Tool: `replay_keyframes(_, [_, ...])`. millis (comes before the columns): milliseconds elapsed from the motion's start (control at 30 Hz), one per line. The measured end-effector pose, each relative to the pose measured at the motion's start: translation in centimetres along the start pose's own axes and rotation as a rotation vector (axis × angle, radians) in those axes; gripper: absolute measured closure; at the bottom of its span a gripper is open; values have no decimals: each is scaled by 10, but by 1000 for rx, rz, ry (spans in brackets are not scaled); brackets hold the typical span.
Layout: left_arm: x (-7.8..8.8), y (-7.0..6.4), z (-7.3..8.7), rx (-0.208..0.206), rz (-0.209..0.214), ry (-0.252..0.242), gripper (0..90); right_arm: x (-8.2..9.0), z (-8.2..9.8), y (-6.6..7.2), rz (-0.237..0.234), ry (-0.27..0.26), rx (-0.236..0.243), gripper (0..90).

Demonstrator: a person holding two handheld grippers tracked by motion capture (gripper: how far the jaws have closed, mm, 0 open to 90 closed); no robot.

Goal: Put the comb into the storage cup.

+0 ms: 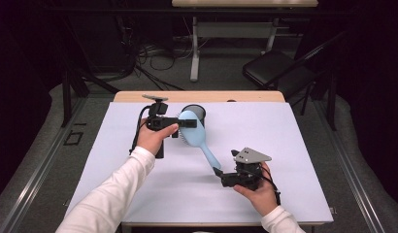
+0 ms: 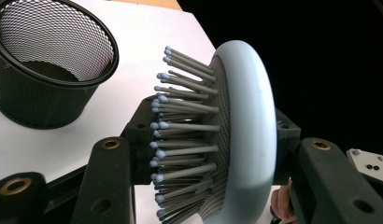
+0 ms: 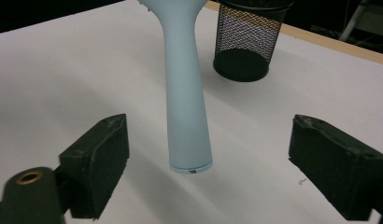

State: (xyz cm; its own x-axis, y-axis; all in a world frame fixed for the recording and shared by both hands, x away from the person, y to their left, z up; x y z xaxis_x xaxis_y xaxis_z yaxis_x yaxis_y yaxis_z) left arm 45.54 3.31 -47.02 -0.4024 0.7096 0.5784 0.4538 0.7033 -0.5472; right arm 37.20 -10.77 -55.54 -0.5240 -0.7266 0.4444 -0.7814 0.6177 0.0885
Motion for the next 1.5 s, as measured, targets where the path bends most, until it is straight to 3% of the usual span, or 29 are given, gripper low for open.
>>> replay_keyframes(267, [4,0,-6,-6,-11,-5,499,0,-2,-1,-21,-12,-42,0])
replay_keyframes(467, [7,0,-11,-14,-23,-9,500,1,-1,-3,-19,-13,-70,0])
replay_keyframes(1167, [17,-6,-37,-80,-47,-47,499,4,0,-11,11,-16,-72,0])
replay_keyframes(1500, [24,-5,-52,-102,-60,-92,499,5,2,-14,25,-14,-91,0])
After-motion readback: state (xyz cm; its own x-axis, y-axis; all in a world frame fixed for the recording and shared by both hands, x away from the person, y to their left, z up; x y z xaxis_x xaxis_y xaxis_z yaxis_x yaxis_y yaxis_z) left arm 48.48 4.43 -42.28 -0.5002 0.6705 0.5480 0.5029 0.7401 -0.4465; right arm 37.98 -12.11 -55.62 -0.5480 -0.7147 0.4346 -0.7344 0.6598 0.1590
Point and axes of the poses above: each handheld gripper's, and its own axes: x roughly backward along the jaws, z roughly out of its underside, y roughly to its left, the point moved 10 cm from there along -x, roughly forward along the jaws, and after that the axes turned 11 degrees about -z, right-handed, at the moved point
